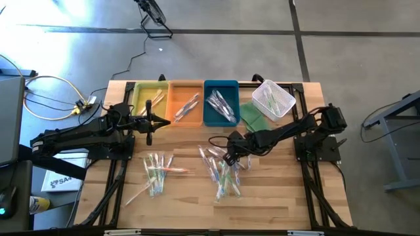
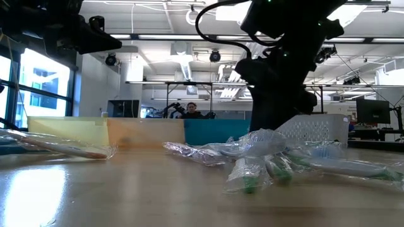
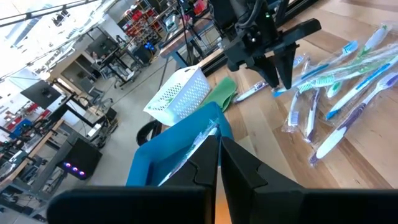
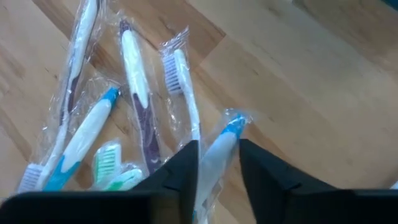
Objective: Pick & Place Toothbrushes
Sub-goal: Put the blue toothbrush into the orange bin
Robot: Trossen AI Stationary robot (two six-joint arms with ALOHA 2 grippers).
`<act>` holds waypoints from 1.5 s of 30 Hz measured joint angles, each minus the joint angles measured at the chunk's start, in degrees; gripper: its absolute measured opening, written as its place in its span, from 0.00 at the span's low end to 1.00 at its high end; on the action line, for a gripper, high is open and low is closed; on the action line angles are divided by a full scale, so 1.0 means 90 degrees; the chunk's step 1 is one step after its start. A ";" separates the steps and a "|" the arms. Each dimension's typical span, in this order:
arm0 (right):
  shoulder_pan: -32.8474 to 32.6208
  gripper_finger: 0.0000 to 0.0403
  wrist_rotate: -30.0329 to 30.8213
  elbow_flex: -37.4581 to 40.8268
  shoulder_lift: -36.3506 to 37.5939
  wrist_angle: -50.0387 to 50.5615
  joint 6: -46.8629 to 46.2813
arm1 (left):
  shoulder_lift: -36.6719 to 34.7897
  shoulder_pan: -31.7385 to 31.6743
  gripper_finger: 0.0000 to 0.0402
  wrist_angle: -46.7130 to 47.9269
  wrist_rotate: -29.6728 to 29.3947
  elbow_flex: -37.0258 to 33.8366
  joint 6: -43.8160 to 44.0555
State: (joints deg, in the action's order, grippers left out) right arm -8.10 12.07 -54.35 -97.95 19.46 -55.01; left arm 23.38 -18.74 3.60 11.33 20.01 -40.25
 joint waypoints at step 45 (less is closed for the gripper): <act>0.0617 0.01 0.0159 0.0000 0.1778 0.0080 0.1651 | 0.0002 0.0002 0.03 0.0103 -0.0018 0.0000 -0.0051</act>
State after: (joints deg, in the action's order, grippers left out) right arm -2.54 13.50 -54.35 -81.95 20.18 -40.15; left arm 23.40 -18.72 4.52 11.17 20.01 -40.71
